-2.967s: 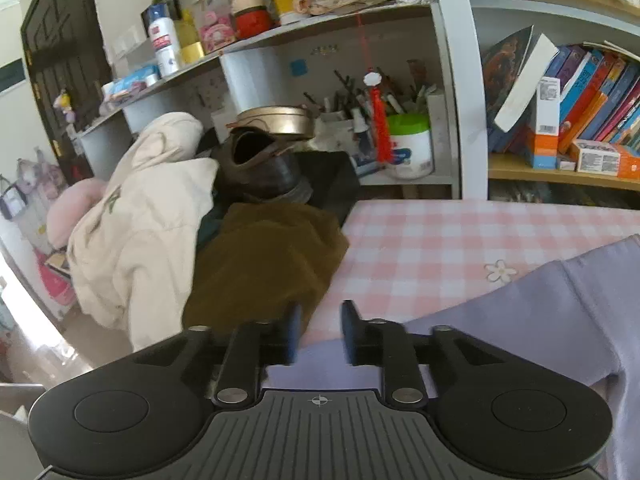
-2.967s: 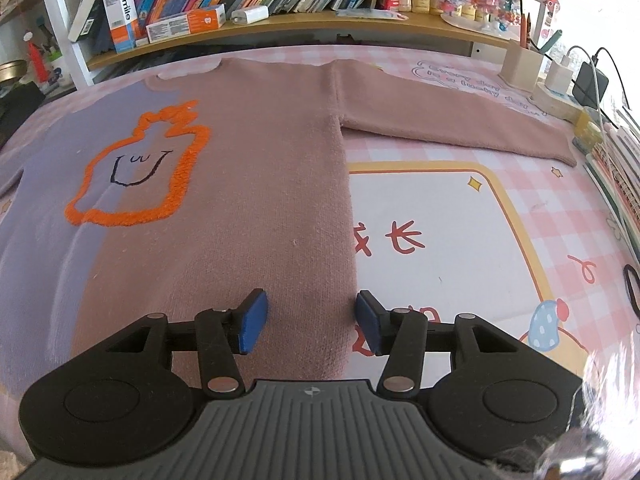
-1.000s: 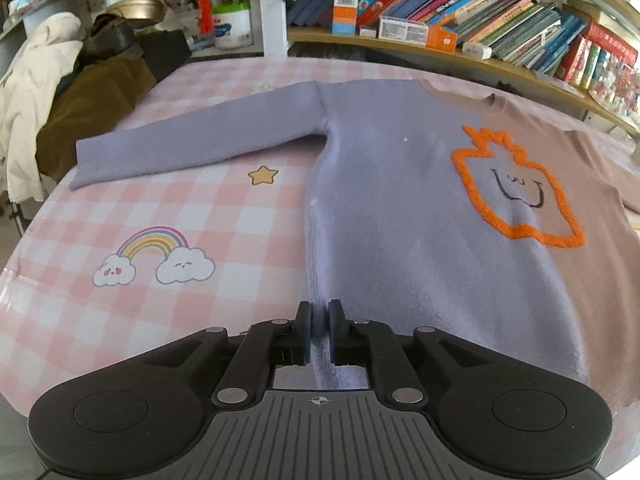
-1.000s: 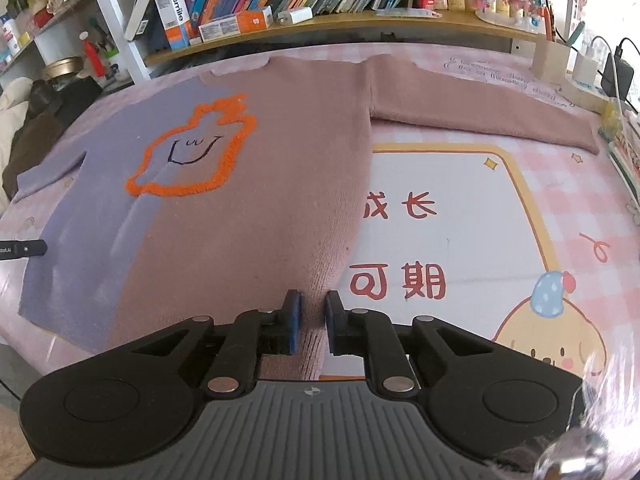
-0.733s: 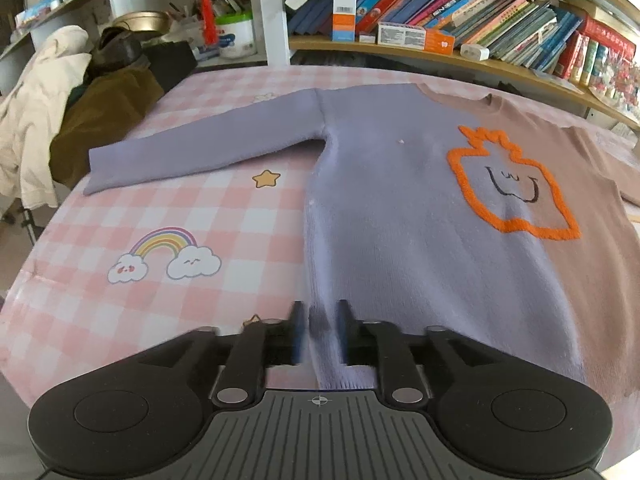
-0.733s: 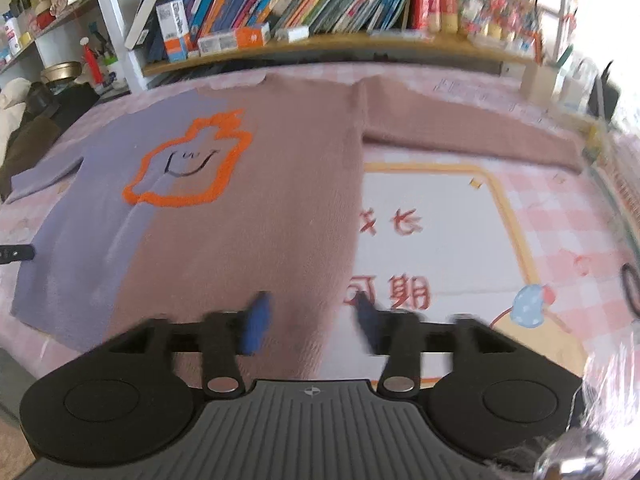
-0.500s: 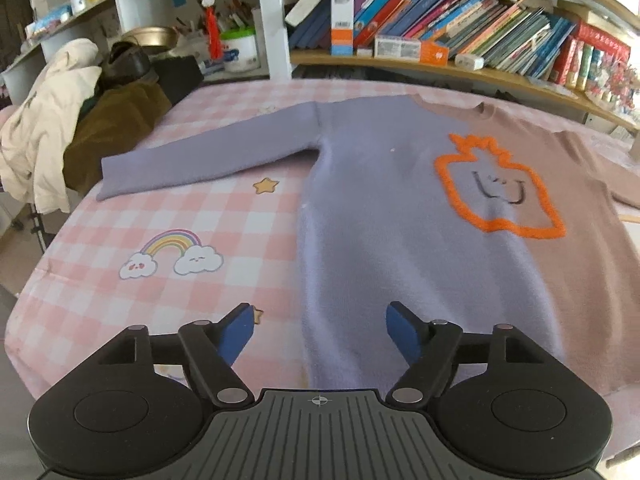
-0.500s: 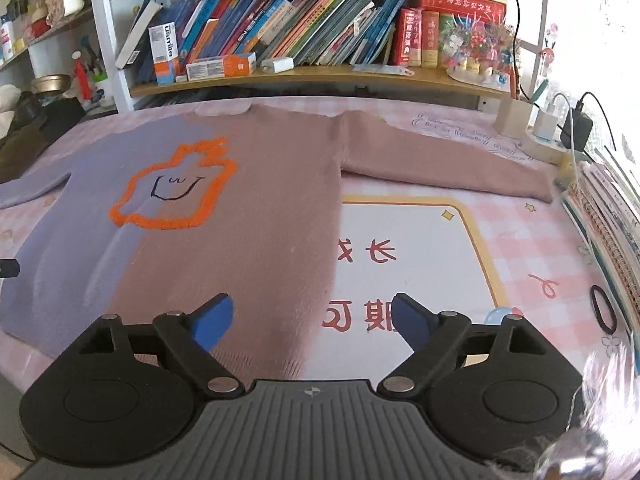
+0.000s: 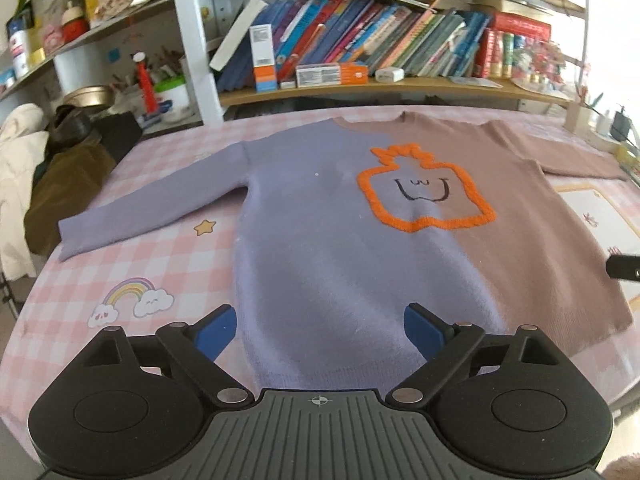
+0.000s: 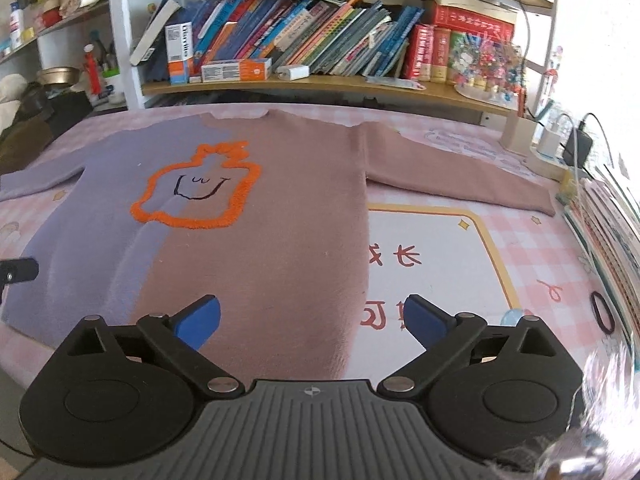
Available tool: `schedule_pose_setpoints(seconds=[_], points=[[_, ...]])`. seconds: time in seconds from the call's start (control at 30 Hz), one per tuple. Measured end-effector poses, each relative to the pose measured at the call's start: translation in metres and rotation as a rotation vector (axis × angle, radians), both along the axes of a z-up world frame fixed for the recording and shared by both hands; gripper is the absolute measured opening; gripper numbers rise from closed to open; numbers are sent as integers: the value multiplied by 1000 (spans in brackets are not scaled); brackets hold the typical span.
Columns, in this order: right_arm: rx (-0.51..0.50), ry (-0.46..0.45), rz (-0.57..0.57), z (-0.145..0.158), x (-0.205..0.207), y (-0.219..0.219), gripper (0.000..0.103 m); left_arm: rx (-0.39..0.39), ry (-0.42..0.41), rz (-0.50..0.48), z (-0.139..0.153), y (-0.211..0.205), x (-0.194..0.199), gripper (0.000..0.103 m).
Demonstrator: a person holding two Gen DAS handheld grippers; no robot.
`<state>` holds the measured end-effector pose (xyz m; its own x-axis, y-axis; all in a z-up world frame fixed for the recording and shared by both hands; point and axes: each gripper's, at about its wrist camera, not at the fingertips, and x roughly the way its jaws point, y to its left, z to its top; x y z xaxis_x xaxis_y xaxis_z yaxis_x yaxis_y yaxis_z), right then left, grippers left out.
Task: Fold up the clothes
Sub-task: 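Open both grippers and pull back from the flattened sweater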
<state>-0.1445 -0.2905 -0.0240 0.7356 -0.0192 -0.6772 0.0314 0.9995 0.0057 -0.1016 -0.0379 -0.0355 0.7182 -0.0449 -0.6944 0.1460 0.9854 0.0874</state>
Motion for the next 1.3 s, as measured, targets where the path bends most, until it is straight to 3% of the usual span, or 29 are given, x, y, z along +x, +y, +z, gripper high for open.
schedule_pose_setpoints(seconds=[0.73, 1.13, 1.3], points=[[-51, -24, -155, 5, -15, 129, 101, -47, -9, -54, -2, 126, 18, 93], [-77, -39, -141, 10, 3, 160, 101, -81, -38, 74, -8, 183, 58, 94], [-91, -40, -144, 11, 8, 161, 101, -112, -79, 184, -11, 217, 82, 93]])
